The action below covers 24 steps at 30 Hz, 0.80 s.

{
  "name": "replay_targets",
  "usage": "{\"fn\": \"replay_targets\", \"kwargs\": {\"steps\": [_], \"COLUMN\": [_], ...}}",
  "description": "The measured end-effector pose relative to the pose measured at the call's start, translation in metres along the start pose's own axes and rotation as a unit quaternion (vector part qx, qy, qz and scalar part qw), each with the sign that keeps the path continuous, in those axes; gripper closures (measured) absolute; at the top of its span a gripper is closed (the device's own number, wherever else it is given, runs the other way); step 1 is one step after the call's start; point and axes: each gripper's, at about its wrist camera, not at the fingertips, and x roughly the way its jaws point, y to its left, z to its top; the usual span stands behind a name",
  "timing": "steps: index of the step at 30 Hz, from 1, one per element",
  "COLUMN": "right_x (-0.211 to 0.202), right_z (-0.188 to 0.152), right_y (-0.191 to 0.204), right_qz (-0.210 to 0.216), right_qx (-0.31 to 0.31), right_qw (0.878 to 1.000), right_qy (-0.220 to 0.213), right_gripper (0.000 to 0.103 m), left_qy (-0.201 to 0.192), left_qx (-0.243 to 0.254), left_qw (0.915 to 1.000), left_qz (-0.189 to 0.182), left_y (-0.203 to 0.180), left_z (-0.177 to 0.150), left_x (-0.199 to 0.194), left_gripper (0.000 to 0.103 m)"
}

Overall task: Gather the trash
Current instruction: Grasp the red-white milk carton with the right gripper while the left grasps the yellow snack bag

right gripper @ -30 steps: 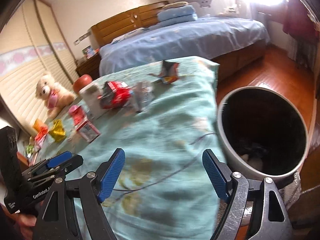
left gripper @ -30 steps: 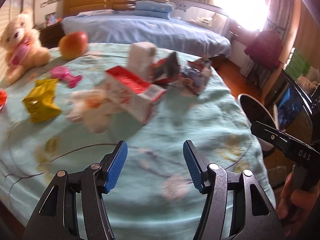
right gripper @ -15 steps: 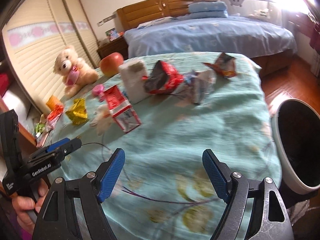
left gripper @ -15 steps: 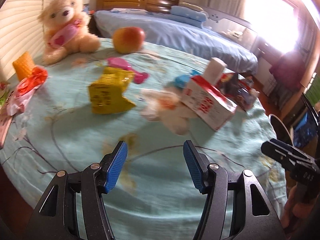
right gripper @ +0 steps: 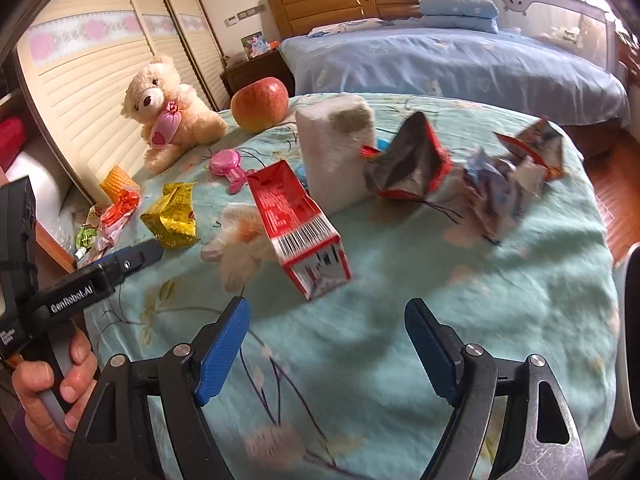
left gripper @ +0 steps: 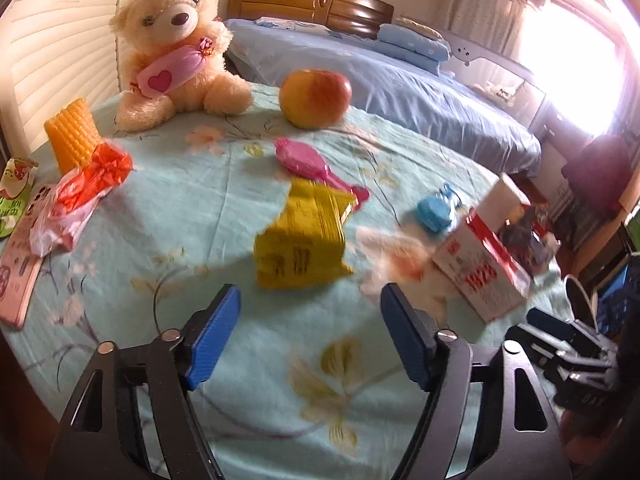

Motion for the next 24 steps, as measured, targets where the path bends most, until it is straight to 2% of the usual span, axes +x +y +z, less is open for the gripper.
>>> {"fn": "replay_targets", "kwargs": {"steps": [7,10,11,12,13,14,24], "right_x": [0.023,0.028,0.028,0.028,0.029,0.03,-0.003], "right_z": [0.015,0.018,0.018,0.018,0.019,0.018,-0.002], "right_y": [0.007,0.007,0.007,0.007,0.007,0.007,-0.004], "right_qz": [-0.003,-0.008,-0.01,-0.013,-0.015,-0.016,-0.011], "right_qx": [-0.005,-0.003,-0.004,-0.005,-0.005,-0.003,0.007], "right_qw": [1.0,1.0,1.0,1.0,1.0,1.0,1.0], "right_qy": [0.011,0.011,0.01,0.009,0.01,0.013,-0.007], "right_gripper": [0.022,0.023,0.031,0.049,0.062,0.066,0.067], "left_qy": [0.005,0.016,0.015,0.012,0.012,0.012,0.014], "left_qx": [-0.001,0.0,-0.001,0.002,0.006,0.008,0.035], "left_qw": [0.9995,0.9995,0.9995,0.9995,0.9995,0.9995,0.9993], "left_qz": [0.031,0.028,0.028,0.029,0.028,0.028,-0.01], "left_y": [0.001,0.003,0.003,0.002,0.0,-0.001,-0.03], "left_z": [0.014,0.015,0.014,0.013,0.013,0.011,-0.011], "left_x": [0.023,0.03,0.03,0.029,0.027,0.026,0.002], "left_gripper": [0.026,0.048,0.049,0.05,0.053,0.053,0.057]}}
